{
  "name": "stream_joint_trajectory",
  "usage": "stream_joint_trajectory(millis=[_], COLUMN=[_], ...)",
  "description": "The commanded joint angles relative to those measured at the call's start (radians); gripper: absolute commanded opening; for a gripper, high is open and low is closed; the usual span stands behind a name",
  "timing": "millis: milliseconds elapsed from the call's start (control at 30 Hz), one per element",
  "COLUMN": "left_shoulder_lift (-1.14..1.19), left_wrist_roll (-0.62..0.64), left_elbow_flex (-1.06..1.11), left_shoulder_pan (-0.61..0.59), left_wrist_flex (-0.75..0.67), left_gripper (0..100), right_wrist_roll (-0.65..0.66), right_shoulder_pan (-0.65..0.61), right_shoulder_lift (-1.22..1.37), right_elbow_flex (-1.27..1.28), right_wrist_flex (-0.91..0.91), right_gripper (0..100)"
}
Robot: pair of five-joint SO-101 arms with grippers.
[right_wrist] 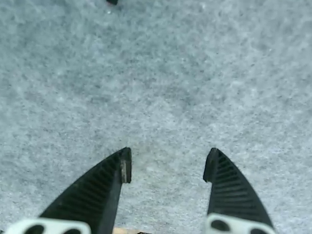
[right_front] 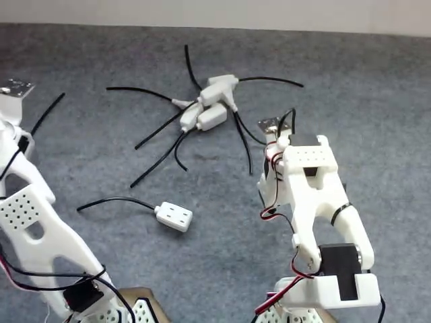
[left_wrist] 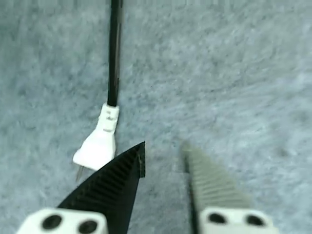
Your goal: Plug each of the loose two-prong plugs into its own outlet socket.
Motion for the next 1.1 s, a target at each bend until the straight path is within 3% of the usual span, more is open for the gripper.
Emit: stream_joint_trajectory(millis=[0,267,533,1067], left_shoulder_lift=[-0.067,-0.064,-0.053,0.156], left_wrist_roll=[0.008,0.008,-0.071,-0.071], left_elbow_flex=[-0.002,-0.163,-0.177,-0.163], left_shoulder_pan=[-0.007,-0.071,-0.124,-0.047], left_wrist_flex=[-0.029,-0.072,-0.117,-0.124], left_gripper=[38,24,34,31], right_wrist_roll=[0.003,0.003,0.003,0.003], right_shoulder_pan=[-0.008,-0.008,-0.010,-0.010], right_shoulder_lift=[-0.047,-0.047,-0.047,-0.047], right_elbow_flex=[-0.004,-0.004,-0.004,-0.004], right_wrist_flex=[0.010,0.010,0.010,0.010], right_gripper=[24.2,24.2,24.2,24.2])
